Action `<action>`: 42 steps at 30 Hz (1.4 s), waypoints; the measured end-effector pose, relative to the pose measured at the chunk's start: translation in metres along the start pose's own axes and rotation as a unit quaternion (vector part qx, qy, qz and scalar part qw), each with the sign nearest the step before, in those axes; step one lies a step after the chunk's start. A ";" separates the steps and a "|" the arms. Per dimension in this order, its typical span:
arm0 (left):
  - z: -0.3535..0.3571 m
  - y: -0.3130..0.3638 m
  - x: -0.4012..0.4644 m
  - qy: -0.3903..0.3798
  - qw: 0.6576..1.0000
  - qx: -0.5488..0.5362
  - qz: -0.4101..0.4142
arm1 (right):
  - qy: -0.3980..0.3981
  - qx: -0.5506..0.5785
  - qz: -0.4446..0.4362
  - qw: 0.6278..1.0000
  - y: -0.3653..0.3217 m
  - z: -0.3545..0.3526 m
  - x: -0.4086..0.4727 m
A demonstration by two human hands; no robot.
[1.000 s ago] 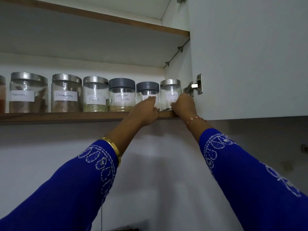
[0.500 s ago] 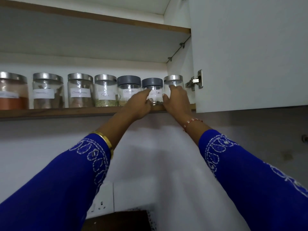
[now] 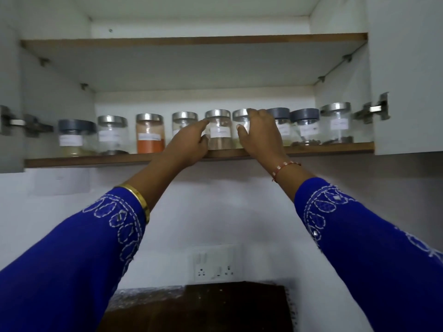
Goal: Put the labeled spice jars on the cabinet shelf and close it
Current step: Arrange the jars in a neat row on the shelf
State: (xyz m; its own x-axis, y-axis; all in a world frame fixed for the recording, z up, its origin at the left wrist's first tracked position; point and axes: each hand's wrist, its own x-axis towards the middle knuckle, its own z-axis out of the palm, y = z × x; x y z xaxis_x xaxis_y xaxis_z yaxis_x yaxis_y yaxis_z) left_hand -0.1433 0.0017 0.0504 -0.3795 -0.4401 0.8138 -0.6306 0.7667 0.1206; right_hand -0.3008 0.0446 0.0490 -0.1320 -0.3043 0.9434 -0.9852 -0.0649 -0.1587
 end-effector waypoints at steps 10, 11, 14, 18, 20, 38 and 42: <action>-0.074 -0.123 -0.044 0.000 0.999 0.030 -0.019 | -0.029 -0.017 -0.029 0.999 -0.130 0.058 -0.012; -0.078 -0.131 -0.048 0.005 0.999 0.030 -0.022 | -0.030 -0.021 -0.032 0.999 -0.139 0.062 -0.014; -0.087 -0.151 -0.059 0.017 0.999 0.032 -0.035 | -0.037 -0.025 -0.036 0.998 -0.160 0.072 -0.020; -0.093 -0.167 -0.071 0.013 0.998 0.037 -0.051 | -0.057 -0.032 -0.048 0.997 -0.174 0.076 -0.022; -0.097 -0.170 -0.075 0.023 0.997 0.032 -0.059 | -0.066 -0.029 -0.051 0.996 -0.178 0.076 -0.022; -0.132 -0.229 -0.089 0.007 0.993 0.071 -0.099 | -0.126 -0.007 -0.078 0.989 -0.230 0.114 -0.018; -0.128 -0.268 -0.079 -0.035 0.992 0.089 -0.083 | -0.153 0.004 -0.061 0.986 -0.248 0.148 -0.016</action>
State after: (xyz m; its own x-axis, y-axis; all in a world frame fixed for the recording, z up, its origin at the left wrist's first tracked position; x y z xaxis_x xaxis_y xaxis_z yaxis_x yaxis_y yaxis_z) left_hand 0.1425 -0.1091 0.0271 -0.3023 -0.5901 0.7486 -0.7952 0.5892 0.1433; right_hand -0.0382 -0.0749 0.0300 0.0285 -0.5669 0.8233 -0.9905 -0.1266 -0.0529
